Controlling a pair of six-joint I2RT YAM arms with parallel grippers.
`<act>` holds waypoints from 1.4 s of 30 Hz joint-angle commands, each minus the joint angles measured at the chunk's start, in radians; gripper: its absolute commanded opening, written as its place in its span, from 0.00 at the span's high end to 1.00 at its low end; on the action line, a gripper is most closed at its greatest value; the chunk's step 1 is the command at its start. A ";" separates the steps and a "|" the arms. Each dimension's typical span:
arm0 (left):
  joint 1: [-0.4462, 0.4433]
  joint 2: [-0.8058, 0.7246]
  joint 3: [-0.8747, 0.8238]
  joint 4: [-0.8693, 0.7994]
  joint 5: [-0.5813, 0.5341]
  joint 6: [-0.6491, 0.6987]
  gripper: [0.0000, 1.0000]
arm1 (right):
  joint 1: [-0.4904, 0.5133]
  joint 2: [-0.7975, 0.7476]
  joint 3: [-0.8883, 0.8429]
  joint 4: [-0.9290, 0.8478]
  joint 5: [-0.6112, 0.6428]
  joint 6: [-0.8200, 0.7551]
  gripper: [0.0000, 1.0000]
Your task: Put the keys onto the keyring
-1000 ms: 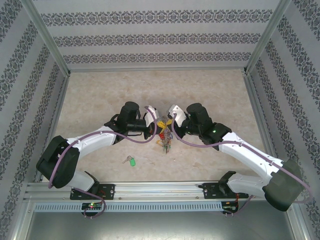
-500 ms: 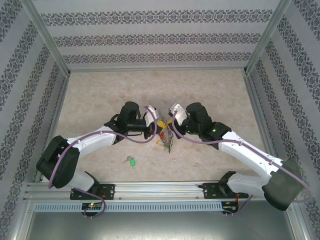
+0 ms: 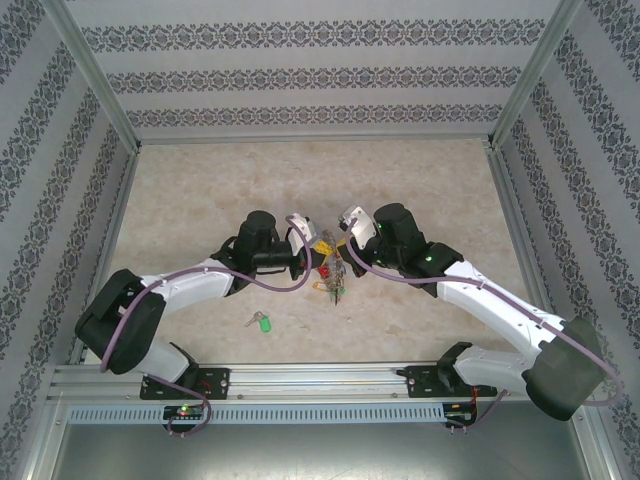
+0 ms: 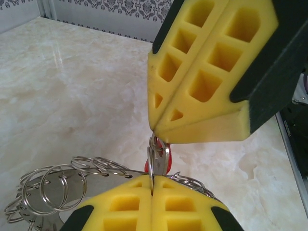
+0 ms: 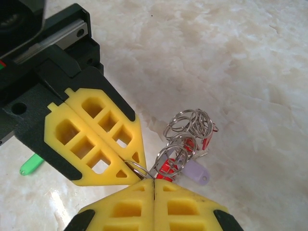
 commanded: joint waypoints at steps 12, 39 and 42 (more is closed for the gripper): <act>-0.008 0.061 -0.024 0.153 -0.021 -0.073 0.89 | 0.014 0.008 0.039 -0.018 0.009 -0.052 1.00; -0.013 0.069 0.117 -0.159 0.100 0.119 0.80 | 0.029 0.014 0.040 -0.020 -0.047 -0.076 1.00; -0.013 0.076 0.128 -0.172 0.100 0.127 0.80 | 0.029 0.014 0.040 -0.018 -0.053 -0.079 1.00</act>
